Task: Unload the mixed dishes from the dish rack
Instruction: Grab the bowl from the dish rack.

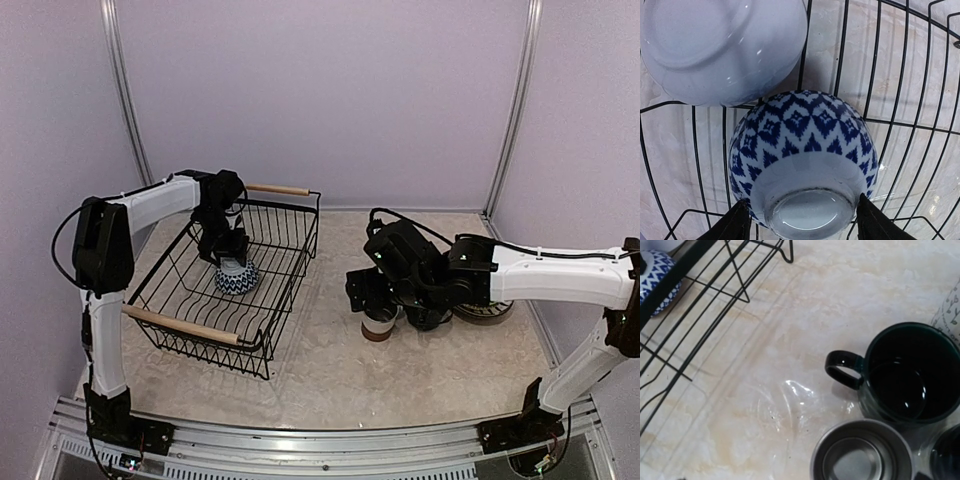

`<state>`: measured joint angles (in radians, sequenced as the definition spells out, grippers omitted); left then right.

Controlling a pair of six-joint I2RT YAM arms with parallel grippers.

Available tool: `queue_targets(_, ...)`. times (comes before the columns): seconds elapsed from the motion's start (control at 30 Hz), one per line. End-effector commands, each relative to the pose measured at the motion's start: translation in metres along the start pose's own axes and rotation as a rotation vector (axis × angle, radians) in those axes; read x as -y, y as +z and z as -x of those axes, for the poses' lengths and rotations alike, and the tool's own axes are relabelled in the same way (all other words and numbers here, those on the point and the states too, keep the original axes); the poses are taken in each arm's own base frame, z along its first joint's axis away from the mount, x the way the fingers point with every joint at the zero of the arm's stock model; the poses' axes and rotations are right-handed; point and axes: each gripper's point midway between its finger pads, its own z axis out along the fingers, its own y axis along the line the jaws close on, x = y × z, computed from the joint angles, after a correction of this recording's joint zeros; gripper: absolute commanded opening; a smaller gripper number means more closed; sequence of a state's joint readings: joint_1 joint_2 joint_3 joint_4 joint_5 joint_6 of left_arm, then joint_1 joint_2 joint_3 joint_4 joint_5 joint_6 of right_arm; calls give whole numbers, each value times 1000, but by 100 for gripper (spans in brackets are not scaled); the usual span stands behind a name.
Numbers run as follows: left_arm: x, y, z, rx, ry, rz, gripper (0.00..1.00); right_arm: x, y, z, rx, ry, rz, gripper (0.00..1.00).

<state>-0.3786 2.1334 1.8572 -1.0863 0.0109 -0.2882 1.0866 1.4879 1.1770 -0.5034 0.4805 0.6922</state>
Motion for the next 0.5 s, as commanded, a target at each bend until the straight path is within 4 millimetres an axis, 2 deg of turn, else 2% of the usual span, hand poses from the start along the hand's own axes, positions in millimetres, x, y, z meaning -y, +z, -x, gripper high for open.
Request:
queue_targets(0.0,1,0,-3,-12,13,32,70,-3,-5,5,18,-14,2,96)
queue_targets(0.13,4,-1,-4,-14,16,26,71,-6,-4,7,17,-18,6,96)
queue_targets(0.37,4,-4,-4,-10,16,21,48,-18,-2,19,39,-30,31,96)
queue_targets(0.47,5,-7,-4,-3,17,19,41,-23,-1,26,51,-31,36,97)
